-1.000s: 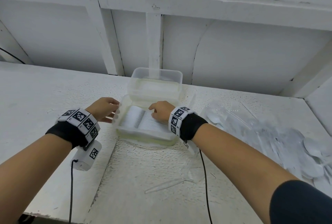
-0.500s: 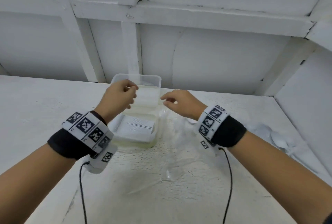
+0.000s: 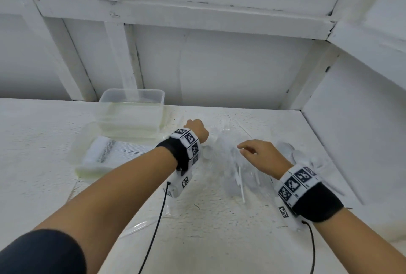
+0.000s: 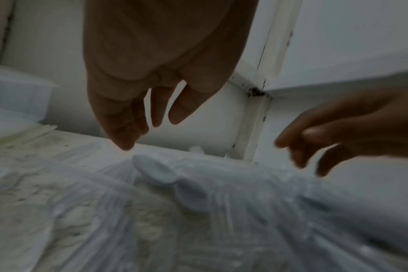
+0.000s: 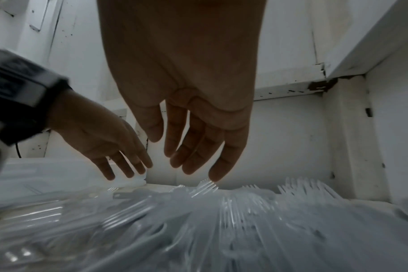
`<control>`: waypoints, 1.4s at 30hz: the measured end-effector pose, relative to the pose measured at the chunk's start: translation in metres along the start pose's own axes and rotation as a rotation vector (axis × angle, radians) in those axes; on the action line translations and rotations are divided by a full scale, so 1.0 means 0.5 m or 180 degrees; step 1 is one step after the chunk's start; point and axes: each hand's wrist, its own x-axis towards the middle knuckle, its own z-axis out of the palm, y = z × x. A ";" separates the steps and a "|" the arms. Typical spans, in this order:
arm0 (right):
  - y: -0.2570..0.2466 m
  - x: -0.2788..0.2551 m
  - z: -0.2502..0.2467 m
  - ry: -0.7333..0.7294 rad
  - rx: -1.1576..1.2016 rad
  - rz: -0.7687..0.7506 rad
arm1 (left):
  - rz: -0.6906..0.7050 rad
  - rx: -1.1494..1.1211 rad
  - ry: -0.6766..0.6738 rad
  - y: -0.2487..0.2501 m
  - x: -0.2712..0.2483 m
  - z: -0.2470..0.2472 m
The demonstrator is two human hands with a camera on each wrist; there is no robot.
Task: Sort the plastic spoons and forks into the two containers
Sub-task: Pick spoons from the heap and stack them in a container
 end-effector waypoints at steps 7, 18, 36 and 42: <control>0.038 -0.036 0.014 0.0039 0.0237 -0.0068 | -0.0158 0.1158 -0.0261 -0.018 0.037 0.049; -0.015 0.006 0.006 -0.0153 0.0203 -0.0302 | 0.0143 -0.0346 -0.0370 -0.048 -0.005 -0.056; -0.117 0.166 0.118 -0.1025 -0.2609 -0.0818 | 0.0400 -0.1901 0.1151 -0.136 -0.133 -0.136; -0.113 0.153 0.117 -0.1319 -0.2752 -0.0954 | 0.0281 -0.2498 0.1024 -0.129 -0.141 -0.113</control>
